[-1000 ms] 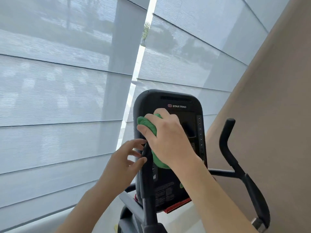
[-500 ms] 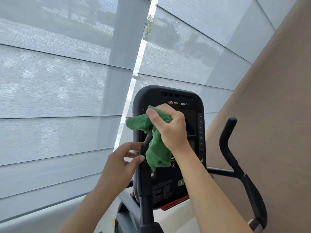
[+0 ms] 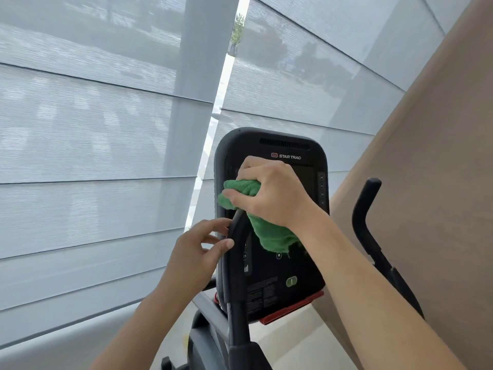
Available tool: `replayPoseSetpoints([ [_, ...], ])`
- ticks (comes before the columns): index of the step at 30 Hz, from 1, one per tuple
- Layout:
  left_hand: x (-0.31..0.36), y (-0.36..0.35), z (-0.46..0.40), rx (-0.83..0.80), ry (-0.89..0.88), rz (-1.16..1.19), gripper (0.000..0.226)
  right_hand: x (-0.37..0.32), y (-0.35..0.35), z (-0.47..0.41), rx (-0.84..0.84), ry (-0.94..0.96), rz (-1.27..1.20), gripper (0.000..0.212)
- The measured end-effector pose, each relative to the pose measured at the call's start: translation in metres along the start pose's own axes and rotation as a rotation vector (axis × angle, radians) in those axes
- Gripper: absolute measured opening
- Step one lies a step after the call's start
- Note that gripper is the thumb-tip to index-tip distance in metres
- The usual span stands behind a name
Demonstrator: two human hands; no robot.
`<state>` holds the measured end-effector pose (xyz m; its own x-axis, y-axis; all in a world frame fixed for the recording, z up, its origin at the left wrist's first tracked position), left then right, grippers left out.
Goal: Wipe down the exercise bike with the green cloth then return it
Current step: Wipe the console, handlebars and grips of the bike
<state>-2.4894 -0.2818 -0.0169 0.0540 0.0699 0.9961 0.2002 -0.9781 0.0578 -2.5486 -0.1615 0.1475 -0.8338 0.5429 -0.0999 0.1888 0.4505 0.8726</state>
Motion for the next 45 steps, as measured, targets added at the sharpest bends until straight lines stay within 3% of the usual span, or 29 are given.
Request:
replayPoseSetpoints([
  [4, 0.001, 0.000, -0.001, 0.006, -0.010, -0.014, 0.035, 0.000, -0.011, 0.015, 0.463, -0.125, -0.272, 0.034],
  [7, 0.002, -0.002, 0.001, 0.017, -0.037, -0.032, 0.035, -0.013, -0.023, 0.020, 0.646, -0.311, -0.126, 0.038],
  [9, 0.002, -0.002, 0.002, 0.028, -0.045, -0.050, 0.035, -0.023, -0.025, 0.016, 0.570, -0.393, 0.111, 0.039],
  [12, 0.001, -0.001, 0.002, 0.033, -0.052, -0.073, 0.034, -0.034, -0.024, 0.003, 0.213, -0.334, 0.509, 0.037],
  [15, 0.000, 0.000, 0.000, 0.030, -0.051, -0.067, 0.034, -0.028, -0.014, -0.008, -0.071, -0.099, 0.530, 0.037],
  [17, 0.000, -0.001, -0.001, 0.026, -0.051, -0.055, 0.033, -0.017, -0.004, -0.008, -0.118, 0.010, 0.348, 0.042],
  [19, -0.001, -0.001, 0.000, 0.028, -0.056, -0.028, 0.034, -0.007, 0.001, -0.001, 0.092, 0.052, 0.015, 0.042],
  [21, -0.001, 0.000, 0.002, 0.042, -0.062, -0.005, 0.035, -0.005, -0.004, 0.012, 0.426, 0.028, -0.156, 0.030],
  [23, -0.003, 0.000, 0.005, 0.063, -0.065, -0.015, 0.035, -0.008, -0.022, 0.028, 0.703, -0.080, -0.173, 0.020],
  [25, -0.008, -0.001, 0.008, 0.085, -0.035, -0.051, 0.030, -0.016, -0.039, 0.037, 0.820, -0.163, -0.090, 0.019],
  [29, -0.018, -0.002, 0.012, 0.066, 0.064, -0.108, 0.010, -0.027, -0.046, 0.048, 0.644, -0.046, 0.197, 0.024],
  [34, -0.027, 0.002, 0.024, -0.009, 0.130, -0.125, 0.017, -0.036, -0.053, 0.068, 0.398, -0.027, 0.286, 0.040],
  [45, -0.024, 0.030, 0.041, -0.027, 0.148, -0.150, 0.026, -0.067, -0.086, 0.114, 0.294, -0.187, 0.232, 0.045],
])
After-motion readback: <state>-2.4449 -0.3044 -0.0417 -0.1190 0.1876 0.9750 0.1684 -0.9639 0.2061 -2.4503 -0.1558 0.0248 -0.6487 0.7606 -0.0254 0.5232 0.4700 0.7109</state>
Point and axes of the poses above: each hand's wrist, its own z-axis away from the middle knuckle, its own y-axis out of the back of the hand, x = y × z, the point moved 5 cm from there along -z, towards the middle knuckle, and after that the axes turned 12 degrees about y, right-handed, at the moved point
